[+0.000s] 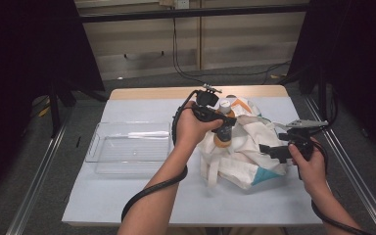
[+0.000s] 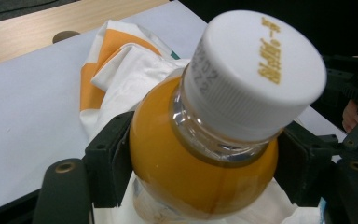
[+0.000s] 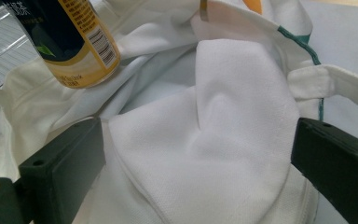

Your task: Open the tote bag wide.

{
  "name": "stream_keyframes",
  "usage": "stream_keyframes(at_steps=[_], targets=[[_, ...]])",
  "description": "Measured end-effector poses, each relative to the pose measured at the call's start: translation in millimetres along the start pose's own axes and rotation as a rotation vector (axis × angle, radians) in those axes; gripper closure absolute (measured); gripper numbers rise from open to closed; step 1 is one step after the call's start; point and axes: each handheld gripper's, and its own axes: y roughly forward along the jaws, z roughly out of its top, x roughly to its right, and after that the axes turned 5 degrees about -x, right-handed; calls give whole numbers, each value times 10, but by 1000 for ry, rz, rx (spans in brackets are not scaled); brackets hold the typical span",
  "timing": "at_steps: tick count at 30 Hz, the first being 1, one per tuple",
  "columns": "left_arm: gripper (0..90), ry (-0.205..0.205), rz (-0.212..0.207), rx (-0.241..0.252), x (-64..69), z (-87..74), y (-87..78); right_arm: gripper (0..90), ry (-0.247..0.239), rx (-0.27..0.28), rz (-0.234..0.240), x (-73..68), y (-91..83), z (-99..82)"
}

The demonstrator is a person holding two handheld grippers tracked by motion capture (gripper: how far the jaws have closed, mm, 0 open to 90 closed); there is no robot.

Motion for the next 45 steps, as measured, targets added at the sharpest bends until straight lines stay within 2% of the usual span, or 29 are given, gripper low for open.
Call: stream_keyframes(at_steps=[5,7,10,17,19,25,34,45], targets=[[297,-20,12,-6,-45,-45,-49,23,-4,-8,-1,7,3,5],[297,-11,15,-13,-54,-51,-62,23,-10,-9,-2,4,6,10],[297,-20,13,-24,-58,-72,-93,23,-10,-9,5,-6,-1,23],[297,-20,23,-64,-75,-98,-160,23,-17,-15,7,-22,-18,10],[297,-9,24,-80,-84,-97,-175,25,-23,-20,8,-14,-22,6],[297,-9,34,-118,-107,-87,-230,25,-20,-8,9,-9,-55,19],[297,-34,33,-134,-156,-50,-331,26,-27,-13,16,-29,-33,32],[298,-41,41,-151,-202,-41,-402,27,-32,-11,21,-45,-18,56]])
